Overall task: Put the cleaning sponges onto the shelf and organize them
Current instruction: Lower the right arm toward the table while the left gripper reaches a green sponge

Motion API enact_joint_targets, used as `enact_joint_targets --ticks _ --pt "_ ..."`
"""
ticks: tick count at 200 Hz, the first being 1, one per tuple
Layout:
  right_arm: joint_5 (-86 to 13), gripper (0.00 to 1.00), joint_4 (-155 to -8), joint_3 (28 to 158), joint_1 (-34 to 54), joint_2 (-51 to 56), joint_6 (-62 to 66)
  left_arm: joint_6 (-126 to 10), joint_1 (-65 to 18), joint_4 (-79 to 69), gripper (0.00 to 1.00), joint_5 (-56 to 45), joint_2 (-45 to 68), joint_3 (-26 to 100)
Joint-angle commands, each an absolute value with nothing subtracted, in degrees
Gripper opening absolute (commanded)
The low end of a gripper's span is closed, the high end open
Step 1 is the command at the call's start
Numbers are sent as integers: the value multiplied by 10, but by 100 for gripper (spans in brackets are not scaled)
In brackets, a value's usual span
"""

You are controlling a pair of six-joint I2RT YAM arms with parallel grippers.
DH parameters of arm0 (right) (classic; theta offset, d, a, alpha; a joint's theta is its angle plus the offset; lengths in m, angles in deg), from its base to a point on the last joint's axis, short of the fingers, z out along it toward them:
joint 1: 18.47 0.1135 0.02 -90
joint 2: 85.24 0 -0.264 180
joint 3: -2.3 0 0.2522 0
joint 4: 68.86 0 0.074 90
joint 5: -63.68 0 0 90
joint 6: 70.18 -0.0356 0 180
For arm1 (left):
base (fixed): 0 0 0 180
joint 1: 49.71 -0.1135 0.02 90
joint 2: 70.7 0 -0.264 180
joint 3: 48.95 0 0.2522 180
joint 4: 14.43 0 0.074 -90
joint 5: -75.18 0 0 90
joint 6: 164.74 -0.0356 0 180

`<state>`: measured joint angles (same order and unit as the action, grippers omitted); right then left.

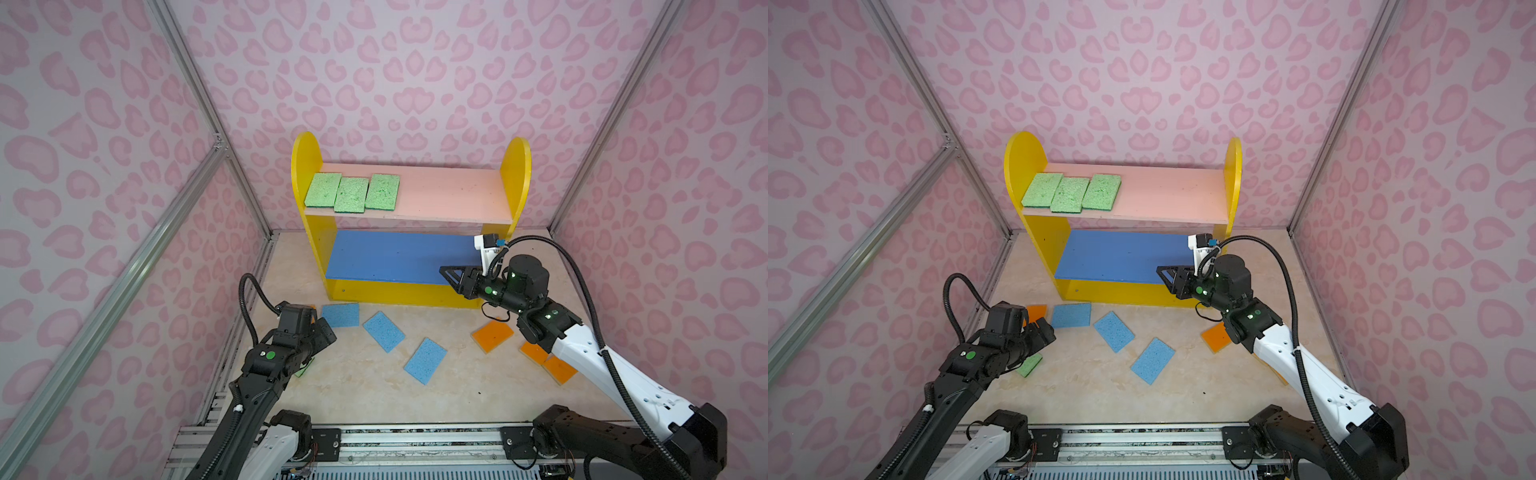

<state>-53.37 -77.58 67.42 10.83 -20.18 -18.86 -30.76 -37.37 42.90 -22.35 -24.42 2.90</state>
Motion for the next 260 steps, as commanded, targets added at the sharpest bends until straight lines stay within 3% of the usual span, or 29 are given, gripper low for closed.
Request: enact_joint_targets --ticks 1,43,108,169,260 --pt "-560 43 -702 631 108 -200 -229 -267 -375 368 94 -251 -240 -12" --pt "-589 43 -609 538 108 -192 -268 -247 -375 305 94 -284 -221 -74" --pt "-623 42 -558 518 114 -168 -260 -258 -375 200 96 -264 -112 -90" --pt "-625 42 -550 519 123 -138 -259 -266 -368 145 94 -231 -81 -102" --pt "-621 42 -543 516 122 -115 -260 -180 -138 66 93 -266 28 -17"
